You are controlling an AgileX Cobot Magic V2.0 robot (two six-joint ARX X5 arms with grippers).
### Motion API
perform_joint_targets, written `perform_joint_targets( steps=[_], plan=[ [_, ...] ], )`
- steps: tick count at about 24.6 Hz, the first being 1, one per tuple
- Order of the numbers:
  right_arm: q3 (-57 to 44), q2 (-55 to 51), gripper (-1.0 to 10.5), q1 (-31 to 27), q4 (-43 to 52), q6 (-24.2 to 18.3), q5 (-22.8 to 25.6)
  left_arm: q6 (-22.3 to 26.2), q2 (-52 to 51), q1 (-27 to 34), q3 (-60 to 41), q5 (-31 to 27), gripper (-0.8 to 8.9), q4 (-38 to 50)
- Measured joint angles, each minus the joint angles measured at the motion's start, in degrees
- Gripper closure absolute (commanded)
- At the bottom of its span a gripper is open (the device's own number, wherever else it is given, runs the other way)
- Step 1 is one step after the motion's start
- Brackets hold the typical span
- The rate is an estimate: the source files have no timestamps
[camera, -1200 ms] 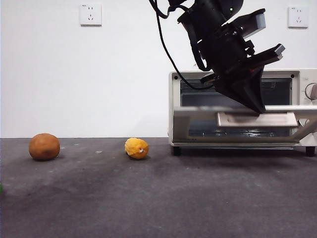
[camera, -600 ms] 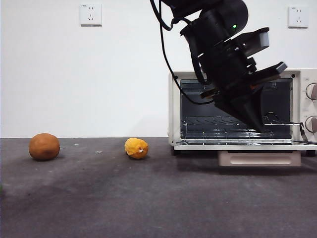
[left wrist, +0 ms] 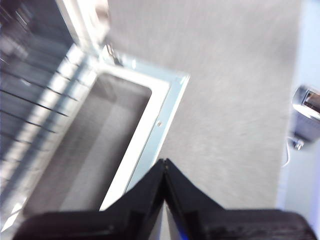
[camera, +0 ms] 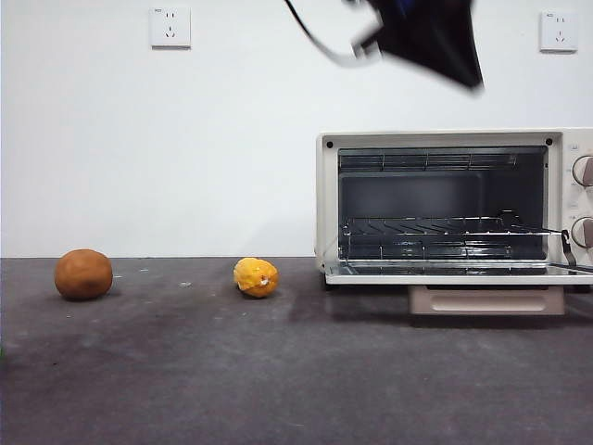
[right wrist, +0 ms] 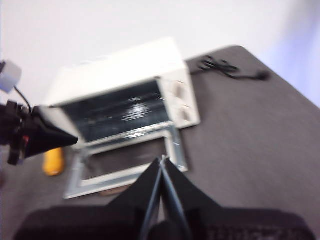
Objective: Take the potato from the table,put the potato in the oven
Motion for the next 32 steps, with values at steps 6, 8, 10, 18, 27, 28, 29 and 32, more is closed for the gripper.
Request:
perform_joint_targets(
  steps=[6,8,10,18,27,28,29,32],
  plan=[
    [-0.02,2.58,9.5,0.00,7.72,-1.57,-12.83,0.07,-9.79,0.50,0.00,-1.90,8.21,-2.19],
    [-0.02,4.70,9.5,0.00,10.91,-1.70,-17.29,0.07,-13.49,0.98,0.00,-3.02,8.21,-2.64],
    [-0.02,7.06,9.5,0.00,14.71,-1.68,-22.12,0.11,-17.46,1.64,0.00,-3.76,8.21,-3.52],
    [-0.04,15.28,9.4,0.00,26.69,-0.24,-31.71,3.04,-26.29,4.92,0.02,-4.87,8.21,-14.10],
    [-0.04,23.69,9.4,0.00,35.54,4.04,-36.00,4.44,-28.04,8.63,0.00,-4.90,8.21,-24.79],
    [-0.04,24.37,9.4,0.00,36.41,4.50,-36.02,4.42,-28.30,8.70,0.00,-4.87,8.21,-25.35],
    [-0.04,24.94,9.4,0.04,36.94,4.83,-36.02,4.39,-28.55,8.72,0.00,-4.87,8.21,-25.75],
    [-0.04,26.88,9.1,1.42,38.88,5.97,-35.87,4.17,-29.42,8.72,0.00,-3.96,8.21,-26.08]
  ],
)
